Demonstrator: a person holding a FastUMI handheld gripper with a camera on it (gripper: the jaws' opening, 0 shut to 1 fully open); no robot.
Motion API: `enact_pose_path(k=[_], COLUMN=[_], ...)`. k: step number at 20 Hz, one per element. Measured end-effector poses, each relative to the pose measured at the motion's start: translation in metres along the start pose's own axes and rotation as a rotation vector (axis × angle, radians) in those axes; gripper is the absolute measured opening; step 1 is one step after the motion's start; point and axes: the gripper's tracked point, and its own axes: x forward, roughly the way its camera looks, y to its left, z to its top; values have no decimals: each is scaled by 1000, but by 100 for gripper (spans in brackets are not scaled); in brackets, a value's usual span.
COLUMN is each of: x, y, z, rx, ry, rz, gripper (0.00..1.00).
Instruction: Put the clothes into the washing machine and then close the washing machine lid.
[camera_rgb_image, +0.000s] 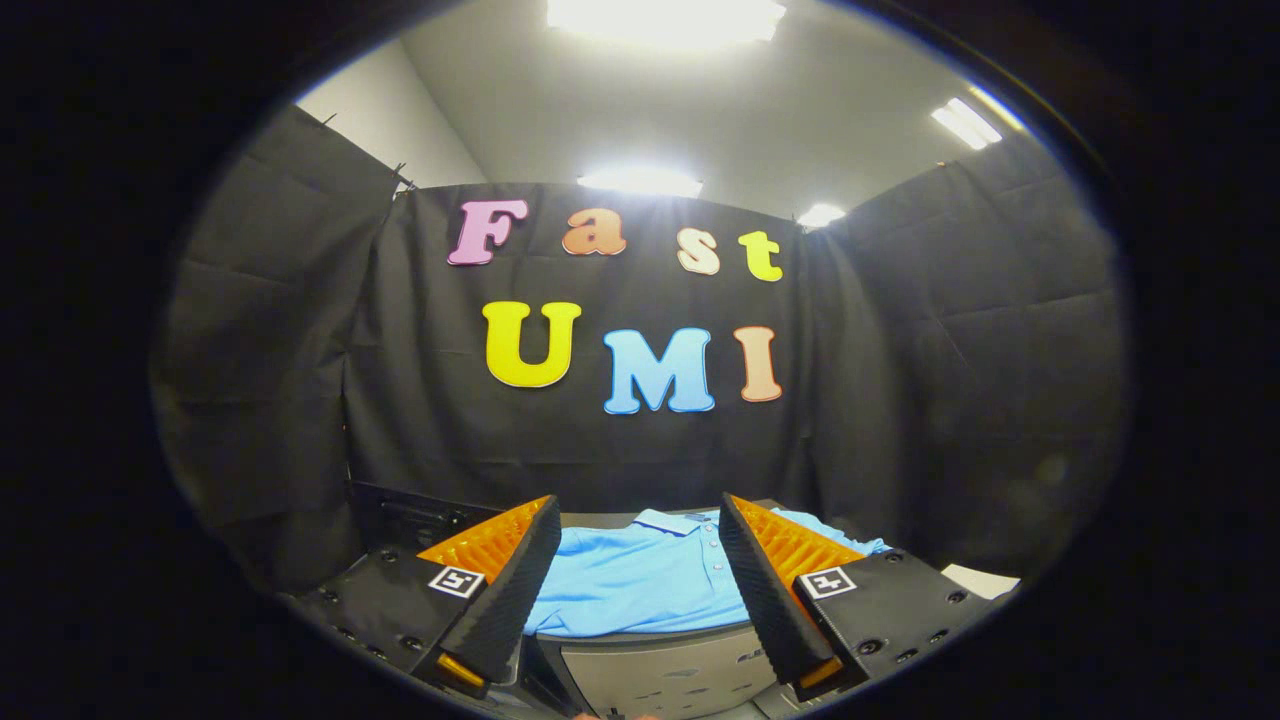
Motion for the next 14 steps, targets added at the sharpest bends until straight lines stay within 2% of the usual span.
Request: enact_pose_path(k=[5, 9, 14], x=[53, 103, 151], y=[-6, -20, -40], z=[-11, -34, -83], rx=[-21, -46, -9], ry=[60, 172, 356], rz=[-16, -62, -110], gripper=[98, 98, 98])
